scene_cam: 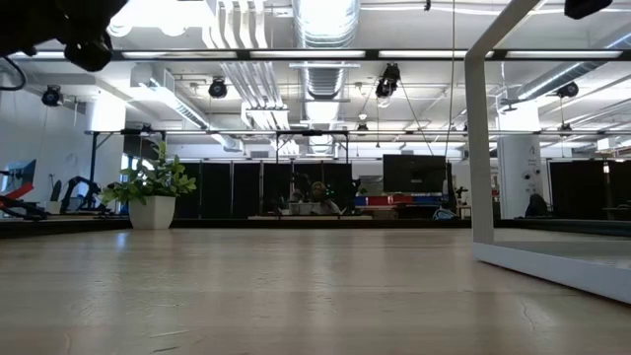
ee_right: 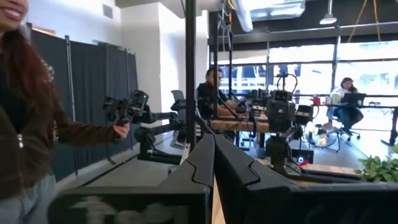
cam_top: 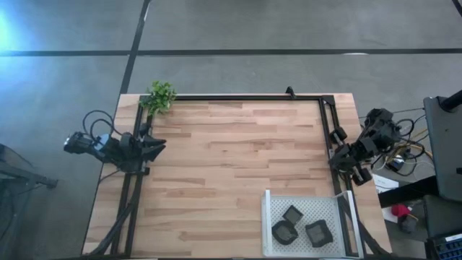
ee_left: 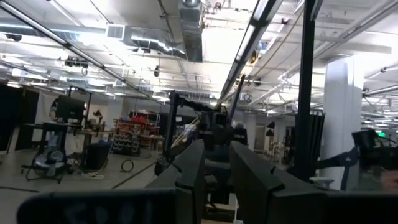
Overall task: Pick & Place Mini shaped plates
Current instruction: Return to Home Position
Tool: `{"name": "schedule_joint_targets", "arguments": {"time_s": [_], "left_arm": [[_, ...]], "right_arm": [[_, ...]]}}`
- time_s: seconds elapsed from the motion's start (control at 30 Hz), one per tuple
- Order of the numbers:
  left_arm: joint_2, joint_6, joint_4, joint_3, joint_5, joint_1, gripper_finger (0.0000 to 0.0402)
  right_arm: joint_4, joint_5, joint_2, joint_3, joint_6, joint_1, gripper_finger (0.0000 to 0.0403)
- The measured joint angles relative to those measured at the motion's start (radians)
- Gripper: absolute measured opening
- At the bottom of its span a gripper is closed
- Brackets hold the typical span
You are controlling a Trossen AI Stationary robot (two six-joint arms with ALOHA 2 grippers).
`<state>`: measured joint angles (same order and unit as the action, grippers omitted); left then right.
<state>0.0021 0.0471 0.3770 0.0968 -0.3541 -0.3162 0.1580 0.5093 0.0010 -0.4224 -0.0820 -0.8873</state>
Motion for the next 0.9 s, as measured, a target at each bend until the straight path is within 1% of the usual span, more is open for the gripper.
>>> {"name": "schedule_joint_targets", "arguments": {"time_s": [0.13,0.3,0.47,0.57,0.73,0.9], "left_arm": [[0.0,-0.008,0.016,-0.043,-0.007,0.0,0.0073],[0.0,-0.043,0.022,-0.083,-0.013,0.0,0.0073],[0.0,-0.049,-0.004,-0.088,-0.012,0.0,0.0073],[0.0,-0.019,-0.007,-0.088,-0.013,0.0,0.0073],[0.0,-0.019,-0.067,-0.088,-0.038,0.0,0.0073],[0.0,-0.065,-0.122,-0.089,-0.047,0.0,0.0073]], "right_arm": [[-0.049,0.013,0.0,0.054,0.001,0.0,0.0008],[-0.154,0.018,0.0,0.134,-0.02,0.0,0.0008],[-0.268,0.018,-0.001,0.216,-0.03,0.0,0.0008],[-0.322,0.018,-0.001,0.259,-0.03,0.0,0.0008],[-0.356,0.023,-0.001,0.304,-0.034,0.0,0.0008],[-0.357,0.085,-0.001,0.337,-0.026,0.0,0.0008]]}}
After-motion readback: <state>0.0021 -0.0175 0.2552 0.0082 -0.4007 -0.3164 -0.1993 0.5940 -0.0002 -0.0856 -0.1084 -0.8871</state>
